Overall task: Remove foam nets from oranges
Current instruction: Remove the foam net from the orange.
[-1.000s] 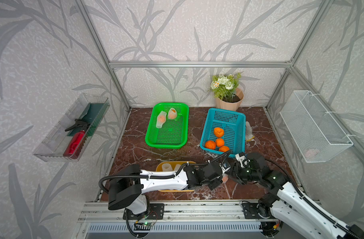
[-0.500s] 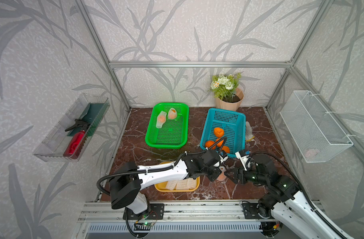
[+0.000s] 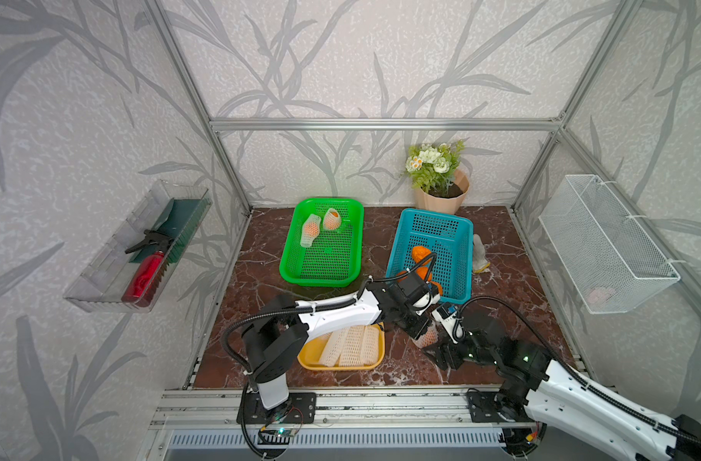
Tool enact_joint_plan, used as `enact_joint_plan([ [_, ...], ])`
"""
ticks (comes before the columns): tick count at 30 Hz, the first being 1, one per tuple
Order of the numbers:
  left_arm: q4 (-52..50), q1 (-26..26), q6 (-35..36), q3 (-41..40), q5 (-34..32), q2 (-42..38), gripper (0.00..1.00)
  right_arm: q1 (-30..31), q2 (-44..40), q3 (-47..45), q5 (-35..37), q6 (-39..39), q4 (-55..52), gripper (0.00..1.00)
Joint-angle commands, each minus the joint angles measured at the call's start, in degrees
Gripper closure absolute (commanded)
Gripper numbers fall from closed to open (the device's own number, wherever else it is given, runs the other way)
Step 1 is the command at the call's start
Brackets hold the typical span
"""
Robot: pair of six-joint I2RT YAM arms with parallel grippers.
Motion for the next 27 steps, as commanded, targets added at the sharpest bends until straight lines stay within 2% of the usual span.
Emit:
enact_joint_plan([
  [1,-0.8,0.5,-1.8,1.6,3.4,0.1,1.00,0.8,1.7,-0.9,5.2,-2.3,4.9,0.20],
  [8,-0.4,0.7,-3.4,2.4,6.3,0.3,1.00,1.1,7.3,-0.9,7.5,-3.5,10.3,0.21],
  [12,0.5,1.0,-4.7,2.5,8.5,0.4,1.00,1.1,9.7,-0.7,8.4,-3.6,12.4,0.26],
  [14,0.8,1.2,-5.3,2.5,9.1,0.5,1.00,1.1,11.1,-0.6,8.5,-3.8,12.8,0.33],
  [20,4.9,2.0,-8.2,0.4,11.8,-0.3,1.00,1.1,9.8,-1.1,10.3,-2.7,13.8,0.65],
  [22,7.3,2.5,-9.8,-0.9,11.9,-1.3,1.00,1.0,8.7,-1.3,10.2,-2.6,13.8,0.72],
  [24,12.2,3.5,-12.8,-3.1,12.6,-2.9,0.91,1.0,7.8,-1.5,9.6,-2.2,13.6,0.75],
  [26,18.0,4.6,-15.8,-5.7,13.0,-4.8,0.70,1.0,7.2,-1.7,9.1,-1.6,13.3,0.77],
  [27,20.1,5.3,-17.0,-6.7,12.5,-5.9,0.64,1.0,6.9,-1.8,9.1,-1.2,13.0,0.79],
])
